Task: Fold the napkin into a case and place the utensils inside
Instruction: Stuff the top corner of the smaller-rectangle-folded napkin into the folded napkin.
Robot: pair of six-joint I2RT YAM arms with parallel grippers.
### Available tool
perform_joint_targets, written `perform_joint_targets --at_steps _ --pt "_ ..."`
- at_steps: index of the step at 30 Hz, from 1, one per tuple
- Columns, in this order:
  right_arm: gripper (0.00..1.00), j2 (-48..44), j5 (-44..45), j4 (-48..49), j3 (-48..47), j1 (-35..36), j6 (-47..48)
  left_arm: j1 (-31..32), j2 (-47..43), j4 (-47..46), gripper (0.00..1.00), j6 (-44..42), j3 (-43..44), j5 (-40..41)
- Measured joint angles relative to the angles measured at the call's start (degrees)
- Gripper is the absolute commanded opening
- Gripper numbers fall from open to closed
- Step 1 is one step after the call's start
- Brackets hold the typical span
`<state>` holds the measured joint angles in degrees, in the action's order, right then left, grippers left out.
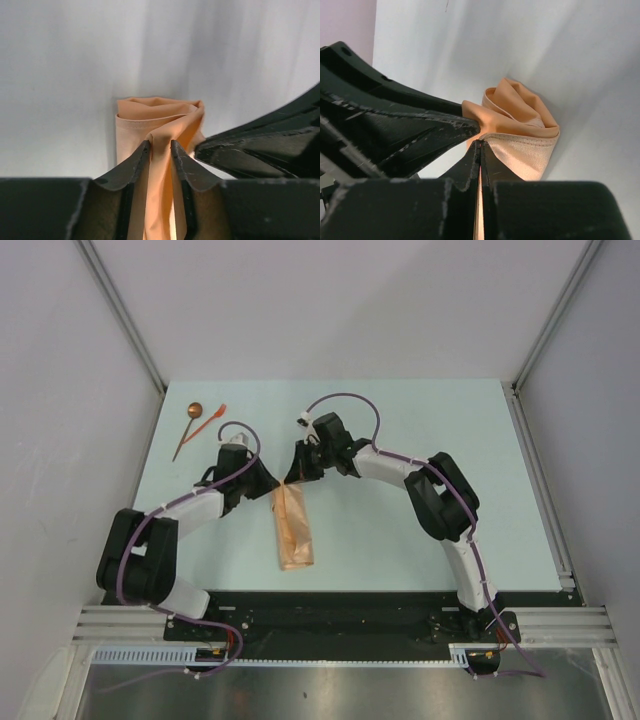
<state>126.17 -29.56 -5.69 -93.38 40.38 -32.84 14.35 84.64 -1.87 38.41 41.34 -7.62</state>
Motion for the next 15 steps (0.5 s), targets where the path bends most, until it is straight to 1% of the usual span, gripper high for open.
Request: perform_joint_targets --at_steps 1,2,4,5,15 --pt "0.0 0.0 -0.2 0.2 0.0 0.0 0.0 -0.2 0.5 0.0 0.23 0.0 0.0 0.0" --pt "0.0 0.0 -0.3 0.3 0.0 0.0 0.0 -0.3 0.9 0.0 0.19 0.0 0.0 0.0" --pt "0.0 0.0 -0.7 0.4 0.0 0.0 0.0 -0.6 1.7 0.0 0.05 -0.1 0.0 0.0" --pt "0.0 0.0 -0.9 0.4 0.0 0.0 0.0 -0.7 2.0 -0.2 0.0 -0.1 0.0 -0.1" --pt "0.0 0.0 -2.4 1.2 0.1 0.0 -0.3 -0.7 5.0 -3.9 0.0 0.4 0.0 -3.8"
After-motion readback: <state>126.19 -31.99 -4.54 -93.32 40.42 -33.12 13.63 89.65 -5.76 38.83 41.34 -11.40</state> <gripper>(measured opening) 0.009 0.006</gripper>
